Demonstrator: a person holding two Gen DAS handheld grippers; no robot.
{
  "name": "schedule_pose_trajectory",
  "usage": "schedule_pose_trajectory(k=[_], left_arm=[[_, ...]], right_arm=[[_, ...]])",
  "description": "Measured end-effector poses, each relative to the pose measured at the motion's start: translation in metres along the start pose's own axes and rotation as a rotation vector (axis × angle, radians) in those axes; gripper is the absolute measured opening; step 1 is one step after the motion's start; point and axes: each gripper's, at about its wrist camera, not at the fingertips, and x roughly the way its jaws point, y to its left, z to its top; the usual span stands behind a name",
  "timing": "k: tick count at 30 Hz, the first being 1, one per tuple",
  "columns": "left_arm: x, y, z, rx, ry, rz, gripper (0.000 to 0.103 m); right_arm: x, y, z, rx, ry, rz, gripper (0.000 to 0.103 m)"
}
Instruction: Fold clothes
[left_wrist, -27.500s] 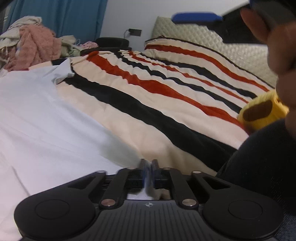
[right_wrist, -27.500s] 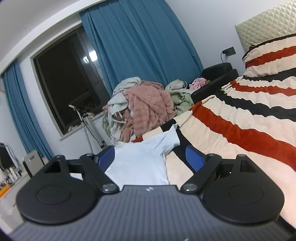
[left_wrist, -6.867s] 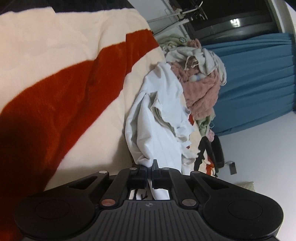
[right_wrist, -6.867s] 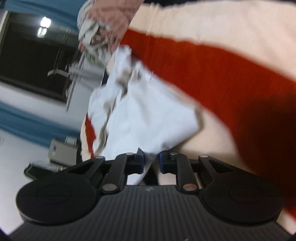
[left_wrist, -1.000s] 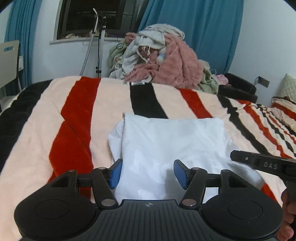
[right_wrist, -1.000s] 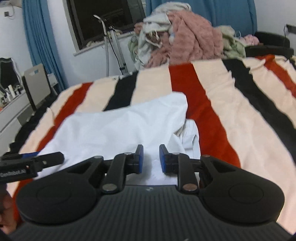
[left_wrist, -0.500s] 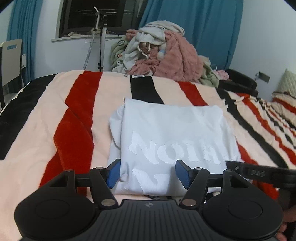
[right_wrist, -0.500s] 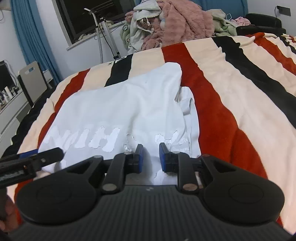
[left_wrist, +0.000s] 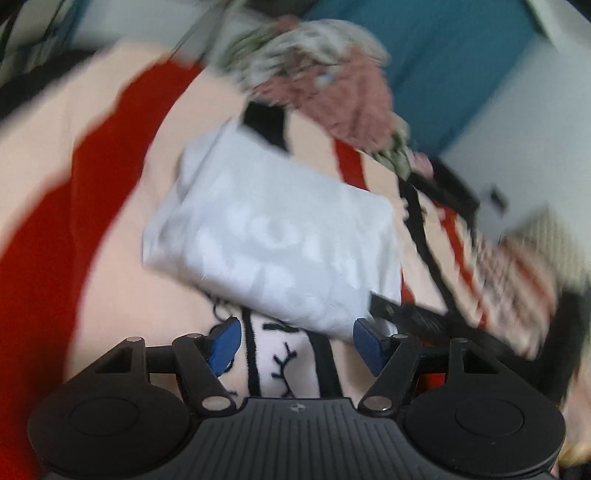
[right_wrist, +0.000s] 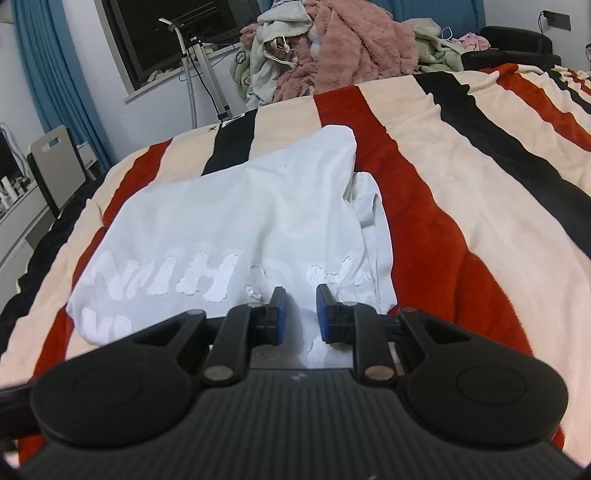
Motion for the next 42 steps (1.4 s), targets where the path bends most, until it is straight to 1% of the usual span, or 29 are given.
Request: schedule_pose_trajectory(k=[2,4,5,6,7,8,11,13,15,17,18,19,20,21,22,23,26,28,31,33,34,35,36,37,38,39,40,41,42], left_arm=[[0.014,0.028,0.005,-0.175,-0.002,-0.052,0.063],[0.013,0.044,0.009,-0.286,-0.052,-0.09,0.061],[0.013,0.05,0.011,-0.325,-0.069,-0.109,0.058],[0.013,0.056,0.012,-0.363,-0.087,-0.128,0.058],[0.012,0.062,0.014,-0.399,-0.103,-0.145,0.055],[0.012,0.064,0.015,-0.407,-0.114,-0.152,0.048],[0.011,0.059,0.015,-0.36,-0.129,-0.142,0.041],[0.013,0.059,0.016,-0.345,-0.118,-0.112,0.034],[0.013,0.062,0.017,-0.352,-0.118,-0.114,0.03],[0.012,0.064,0.016,-0.364,-0.119,-0.117,0.026],[0.011,0.064,0.016,-0.369,-0.12,-0.119,0.025],[0.01,0.065,0.015,-0.37,-0.122,-0.121,0.025],[0.01,0.065,0.015,-0.371,-0.123,-0.123,0.024],[0.01,0.065,0.015,-0.369,-0.123,-0.121,0.024],[0.009,0.065,0.015,-0.368,-0.124,-0.12,0.024],[0.009,0.065,0.015,-0.37,-0.124,-0.121,0.024],[0.01,0.067,0.018,-0.378,-0.122,-0.124,0.024],[0.011,0.067,0.019,-0.378,-0.123,-0.125,0.024],[0.012,0.068,0.02,-0.386,-0.121,-0.128,0.024],[0.013,0.07,0.022,-0.402,-0.124,-0.14,0.022],[0.013,0.071,0.022,-0.409,-0.126,-0.146,0.021],[0.013,0.071,0.022,-0.412,-0.131,-0.152,0.02],[0.012,0.072,0.023,-0.415,-0.137,-0.158,0.02],[0.011,0.072,0.023,-0.423,-0.14,-0.166,0.019],[0.011,0.073,0.023,-0.43,-0.142,-0.173,0.018],[0.01,0.074,0.023,-0.438,-0.144,-0.181,0.018],[0.01,0.075,0.023,-0.446,-0.146,-0.188,0.017],[0.009,0.076,0.024,-0.453,-0.148,-0.196,0.017],[0.009,0.076,0.024,-0.461,-0.15,-0.203,0.016]], right_arm=[[0.0,-0.001,0.0,0.006,-0.001,0.001,0.02],[0.0,-0.001,0.0,0.011,-0.002,0.001,0.02],[-0.001,-0.002,0.0,0.014,-0.005,0.002,0.02],[-0.001,-0.002,-0.001,0.017,-0.007,0.003,0.02],[-0.002,-0.002,-0.001,0.019,-0.008,0.003,0.02],[-0.002,-0.002,-0.001,0.019,-0.009,0.002,0.02],[-0.002,-0.001,-0.002,0.019,-0.012,-0.002,0.02],[-0.002,0.0,-0.003,0.02,-0.014,-0.004,0.02],[-0.003,-0.001,-0.002,0.032,-0.015,-0.001,0.02],[-0.007,-0.005,0.0,0.084,-0.008,0.02,0.022],[-0.008,-0.007,0.002,0.118,-0.002,0.033,0.025],[-0.011,-0.01,0.003,0.163,0.002,0.056,0.037],[-0.015,-0.014,0.003,0.245,0.001,0.107,0.059],[-0.019,-0.019,0.002,0.327,0.0,0.159,0.071],[-0.023,-0.024,0.001,0.411,0.0,0.212,0.087],[-0.026,-0.026,-0.003,0.495,0.009,0.267,0.092],[-0.024,-0.026,-0.014,0.669,0.109,0.401,0.091],[-0.019,-0.023,-0.021,0.741,0.182,0.467,0.091],[-0.009,-0.021,-0.029,0.792,0.242,0.517,0.091],[0.003,-0.023,-0.031,0.761,0.25,0.486,0.086],[0.009,-0.024,-0.032,0.746,0.254,0.47,0.072],[0.015,-0.025,-0.033,0.739,0.256,0.455,0.068],[0.02,-0.031,-0.035,0.768,0.249,0.447,0.065],[0.025,-0.036,-0.036,0.815,0.243,0.461,0.065],[0.029,-0.041,-0.037,0.854,0.234,0.469,0.061],[0.029,-0.044,-0.036,0.862,0.215,0.456,0.05],[0.029,-0.046,-0.035,0.87,0.195,0.444,0.043],[0.029,-0.049,-0.034,0.88,0.176,0.432,0.038],[0.029,-0.051,-0.035,0.9,0.161,0.426,0.037]])
